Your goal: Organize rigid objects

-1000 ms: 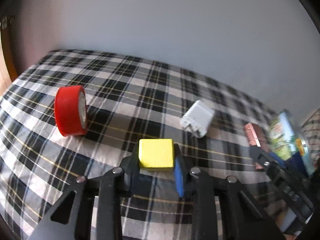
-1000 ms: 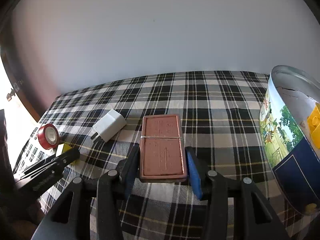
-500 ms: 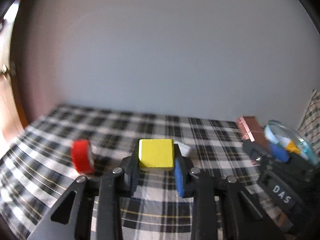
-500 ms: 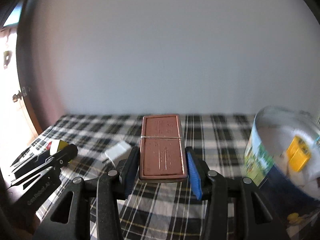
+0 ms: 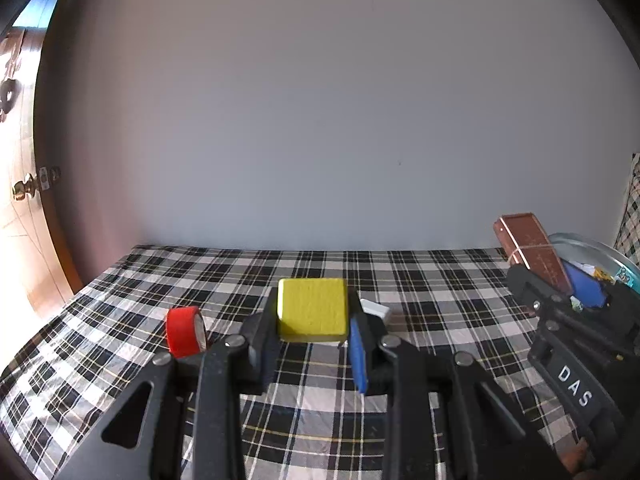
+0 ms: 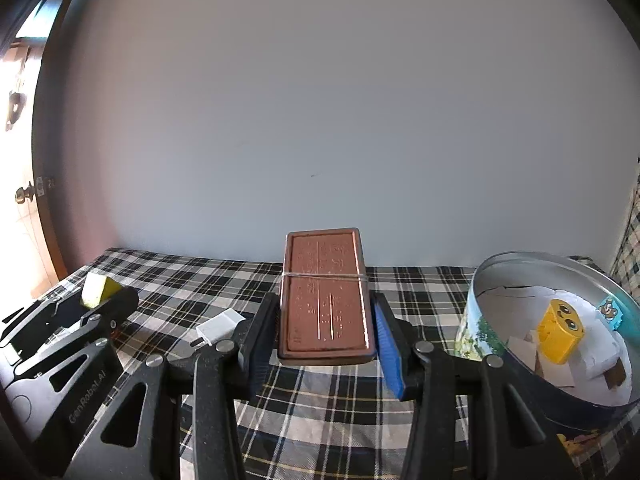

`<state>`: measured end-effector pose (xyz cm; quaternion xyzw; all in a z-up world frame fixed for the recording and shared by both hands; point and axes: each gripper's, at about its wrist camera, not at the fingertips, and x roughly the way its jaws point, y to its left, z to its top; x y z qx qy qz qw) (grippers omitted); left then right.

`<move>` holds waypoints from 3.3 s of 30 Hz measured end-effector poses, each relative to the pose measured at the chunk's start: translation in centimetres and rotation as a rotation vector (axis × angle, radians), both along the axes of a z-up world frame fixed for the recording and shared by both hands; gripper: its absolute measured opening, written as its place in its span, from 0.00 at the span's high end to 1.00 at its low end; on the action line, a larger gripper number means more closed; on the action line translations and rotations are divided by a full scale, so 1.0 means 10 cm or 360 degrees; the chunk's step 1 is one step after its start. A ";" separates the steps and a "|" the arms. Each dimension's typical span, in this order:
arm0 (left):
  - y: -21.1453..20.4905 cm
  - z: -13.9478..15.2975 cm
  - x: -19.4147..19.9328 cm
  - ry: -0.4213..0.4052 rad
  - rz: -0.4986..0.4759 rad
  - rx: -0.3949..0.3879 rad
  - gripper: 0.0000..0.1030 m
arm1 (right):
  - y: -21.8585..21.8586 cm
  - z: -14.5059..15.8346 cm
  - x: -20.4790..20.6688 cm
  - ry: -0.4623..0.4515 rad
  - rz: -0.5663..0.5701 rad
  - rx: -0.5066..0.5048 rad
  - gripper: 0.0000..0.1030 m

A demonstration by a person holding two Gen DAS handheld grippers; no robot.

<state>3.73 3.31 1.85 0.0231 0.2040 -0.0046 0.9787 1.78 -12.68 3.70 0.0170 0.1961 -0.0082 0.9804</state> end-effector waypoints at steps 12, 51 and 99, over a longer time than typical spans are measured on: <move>-0.07 0.02 -0.05 -0.0016 0.0002 0.0023 0.73 | -0.02 -0.01 -0.13 0.0000 0.0000 0.0001 0.53; -0.66 -0.01 -0.34 -0.0020 -0.0158 0.0014 0.73 | -0.61 0.01 -0.54 -0.0010 -0.0105 -0.0084 0.53; -1.94 -0.02 -0.50 -0.0053 -0.0481 0.0001 0.73 | -1.82 0.09 -0.97 -0.0101 -0.0320 -0.0247 0.53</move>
